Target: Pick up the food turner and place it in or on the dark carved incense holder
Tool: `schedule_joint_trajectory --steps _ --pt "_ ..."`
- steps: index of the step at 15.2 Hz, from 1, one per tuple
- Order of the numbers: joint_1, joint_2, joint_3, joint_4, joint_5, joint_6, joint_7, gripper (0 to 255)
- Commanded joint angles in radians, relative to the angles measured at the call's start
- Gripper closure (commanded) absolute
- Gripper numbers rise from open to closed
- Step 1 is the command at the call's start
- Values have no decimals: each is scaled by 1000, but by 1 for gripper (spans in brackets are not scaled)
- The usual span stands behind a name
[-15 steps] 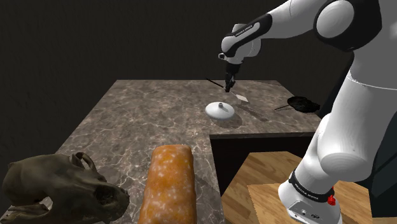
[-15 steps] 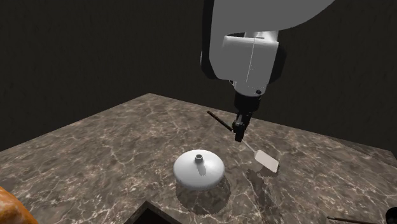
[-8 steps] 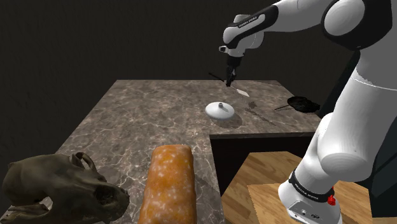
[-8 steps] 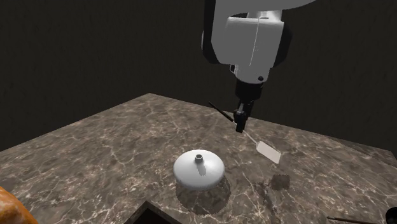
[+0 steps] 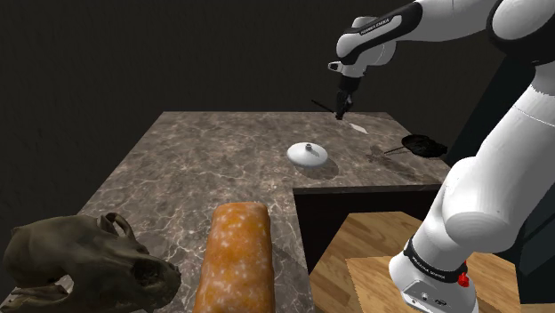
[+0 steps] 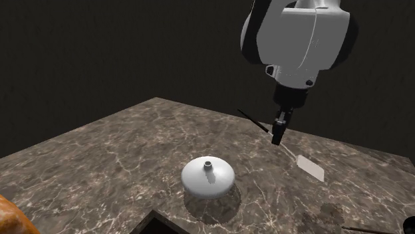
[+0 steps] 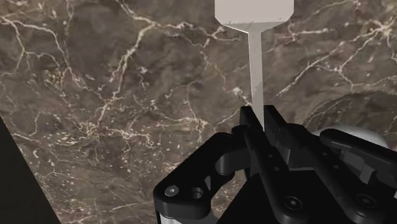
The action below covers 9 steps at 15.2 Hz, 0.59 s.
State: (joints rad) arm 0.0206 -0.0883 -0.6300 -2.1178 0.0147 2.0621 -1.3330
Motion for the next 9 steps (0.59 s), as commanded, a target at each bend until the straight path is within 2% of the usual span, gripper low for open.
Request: schedule_joint_trajectory --steps 1,9 --pt "-21 -37 -18 -38 -26 7 -27 255" --pt "-117 -161 -102 -116 -126 -16 -149 255"
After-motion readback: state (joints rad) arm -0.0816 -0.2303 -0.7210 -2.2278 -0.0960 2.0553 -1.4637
